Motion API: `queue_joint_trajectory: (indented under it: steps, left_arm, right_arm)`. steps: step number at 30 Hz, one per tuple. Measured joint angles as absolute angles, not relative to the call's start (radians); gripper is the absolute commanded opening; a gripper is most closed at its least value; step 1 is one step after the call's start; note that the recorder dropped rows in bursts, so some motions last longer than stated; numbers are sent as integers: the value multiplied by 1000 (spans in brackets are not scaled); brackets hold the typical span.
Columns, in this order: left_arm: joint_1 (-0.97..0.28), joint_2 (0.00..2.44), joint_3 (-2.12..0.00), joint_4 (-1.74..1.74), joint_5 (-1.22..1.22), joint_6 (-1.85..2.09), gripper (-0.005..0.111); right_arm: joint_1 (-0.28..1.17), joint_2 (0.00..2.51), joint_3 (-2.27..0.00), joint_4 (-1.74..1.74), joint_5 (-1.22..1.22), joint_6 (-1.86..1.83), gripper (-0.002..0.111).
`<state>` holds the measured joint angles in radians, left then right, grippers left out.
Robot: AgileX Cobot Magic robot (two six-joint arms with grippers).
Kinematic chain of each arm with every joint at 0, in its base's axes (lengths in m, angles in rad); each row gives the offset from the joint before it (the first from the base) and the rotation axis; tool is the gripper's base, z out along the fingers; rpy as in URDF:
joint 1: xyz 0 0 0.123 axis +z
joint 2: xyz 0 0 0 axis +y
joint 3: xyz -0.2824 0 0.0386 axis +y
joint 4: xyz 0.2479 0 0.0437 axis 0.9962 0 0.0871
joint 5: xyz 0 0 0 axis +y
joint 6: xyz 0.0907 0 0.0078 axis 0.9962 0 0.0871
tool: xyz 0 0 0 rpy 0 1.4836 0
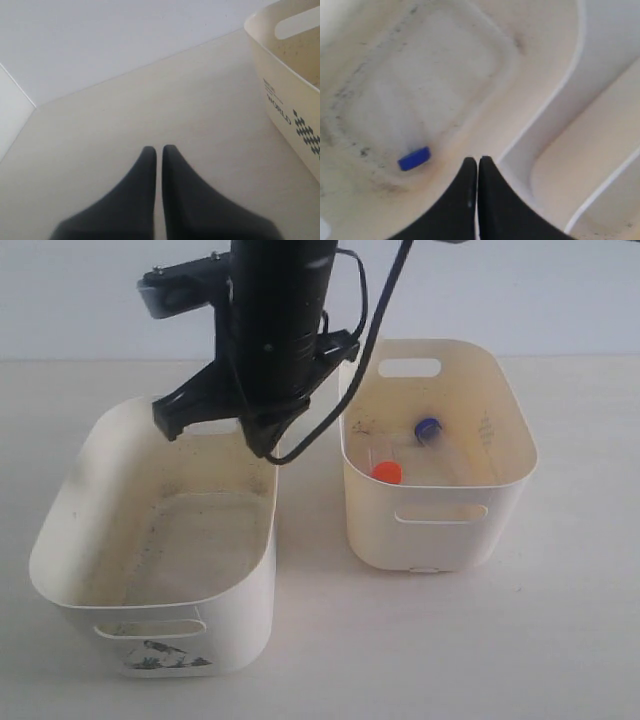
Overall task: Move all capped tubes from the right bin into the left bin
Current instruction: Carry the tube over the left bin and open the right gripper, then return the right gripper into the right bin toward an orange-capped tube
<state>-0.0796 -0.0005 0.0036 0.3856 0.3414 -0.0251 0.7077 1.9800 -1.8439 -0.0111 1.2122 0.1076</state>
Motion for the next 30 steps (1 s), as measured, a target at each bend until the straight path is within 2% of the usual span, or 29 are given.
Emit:
queue_joint_trajectory:
  steps: [6, 18, 30]
  left_arm:
    - [-80, 0, 4, 386, 341, -25, 4]
    - [-80, 0, 4, 386, 341, -25, 4]
    - [-80, 0, 4, 386, 341, -25, 4]
  right_arm:
    - [656, 1909, -1837, -138, 1215, 206, 0]
    - [378, 1915, -1723, -14, 1221, 330, 0]
    - [351, 2066, -1723, 0, 1221, 404, 0]
